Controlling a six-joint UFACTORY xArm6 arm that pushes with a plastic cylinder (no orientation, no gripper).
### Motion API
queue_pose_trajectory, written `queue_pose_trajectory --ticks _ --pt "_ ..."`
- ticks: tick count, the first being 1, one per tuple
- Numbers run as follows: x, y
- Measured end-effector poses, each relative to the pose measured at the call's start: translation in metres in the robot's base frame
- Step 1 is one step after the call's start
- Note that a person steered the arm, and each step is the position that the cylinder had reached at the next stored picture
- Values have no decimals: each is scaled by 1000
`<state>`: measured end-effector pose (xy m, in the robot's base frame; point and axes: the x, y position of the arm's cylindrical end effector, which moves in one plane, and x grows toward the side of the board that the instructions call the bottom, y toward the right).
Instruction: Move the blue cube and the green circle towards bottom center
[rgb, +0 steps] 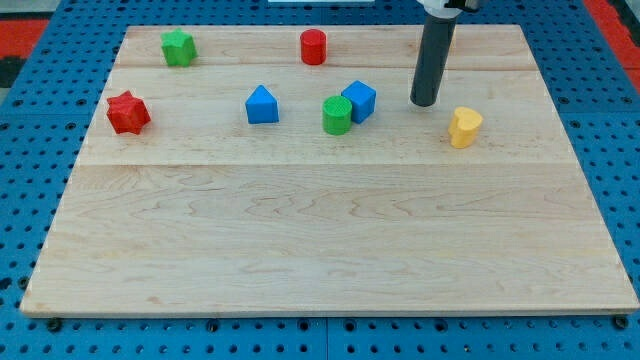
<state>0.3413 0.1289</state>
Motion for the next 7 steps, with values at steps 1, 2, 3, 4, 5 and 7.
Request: queue_pose_trajectory --ticks 1,2,3,4,5,7 --pt "0 5" --pt "-1 9" --pt "-2 14" --pt "-13 15" --pt "-31 6" --pt "-7 -111"
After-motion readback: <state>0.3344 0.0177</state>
